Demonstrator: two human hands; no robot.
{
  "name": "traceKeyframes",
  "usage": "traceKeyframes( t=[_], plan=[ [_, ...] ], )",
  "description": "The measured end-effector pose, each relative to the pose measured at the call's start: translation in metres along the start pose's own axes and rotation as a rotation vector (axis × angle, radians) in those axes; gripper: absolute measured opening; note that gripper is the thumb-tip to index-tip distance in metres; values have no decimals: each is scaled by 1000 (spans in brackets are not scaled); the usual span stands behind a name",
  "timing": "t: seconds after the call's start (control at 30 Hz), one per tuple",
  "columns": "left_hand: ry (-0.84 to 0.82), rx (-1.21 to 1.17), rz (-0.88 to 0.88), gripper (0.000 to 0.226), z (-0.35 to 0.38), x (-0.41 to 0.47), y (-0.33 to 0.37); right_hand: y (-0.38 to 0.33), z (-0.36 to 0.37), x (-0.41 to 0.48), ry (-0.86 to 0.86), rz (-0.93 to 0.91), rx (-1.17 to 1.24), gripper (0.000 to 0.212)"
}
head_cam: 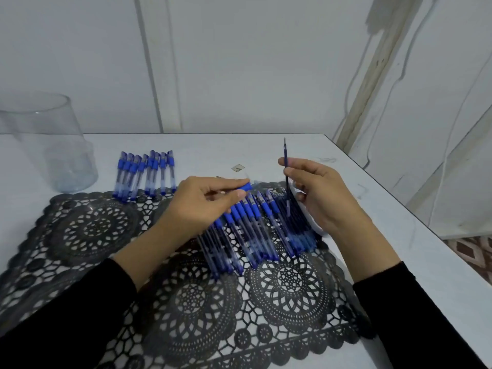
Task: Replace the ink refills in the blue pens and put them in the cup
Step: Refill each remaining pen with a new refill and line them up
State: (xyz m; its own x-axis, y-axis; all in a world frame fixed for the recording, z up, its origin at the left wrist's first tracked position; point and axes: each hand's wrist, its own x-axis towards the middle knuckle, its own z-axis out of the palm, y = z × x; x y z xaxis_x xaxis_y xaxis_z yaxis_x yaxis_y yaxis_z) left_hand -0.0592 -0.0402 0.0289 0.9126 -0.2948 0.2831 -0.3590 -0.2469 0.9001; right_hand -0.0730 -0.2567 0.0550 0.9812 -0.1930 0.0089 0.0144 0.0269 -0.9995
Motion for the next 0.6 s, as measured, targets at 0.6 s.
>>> traceKeyframes(
  t=[0.6],
  plan=[
    [243,136,204,31,-78,-68,-31,8,79,-28,-45,13,302,6]
  ],
)
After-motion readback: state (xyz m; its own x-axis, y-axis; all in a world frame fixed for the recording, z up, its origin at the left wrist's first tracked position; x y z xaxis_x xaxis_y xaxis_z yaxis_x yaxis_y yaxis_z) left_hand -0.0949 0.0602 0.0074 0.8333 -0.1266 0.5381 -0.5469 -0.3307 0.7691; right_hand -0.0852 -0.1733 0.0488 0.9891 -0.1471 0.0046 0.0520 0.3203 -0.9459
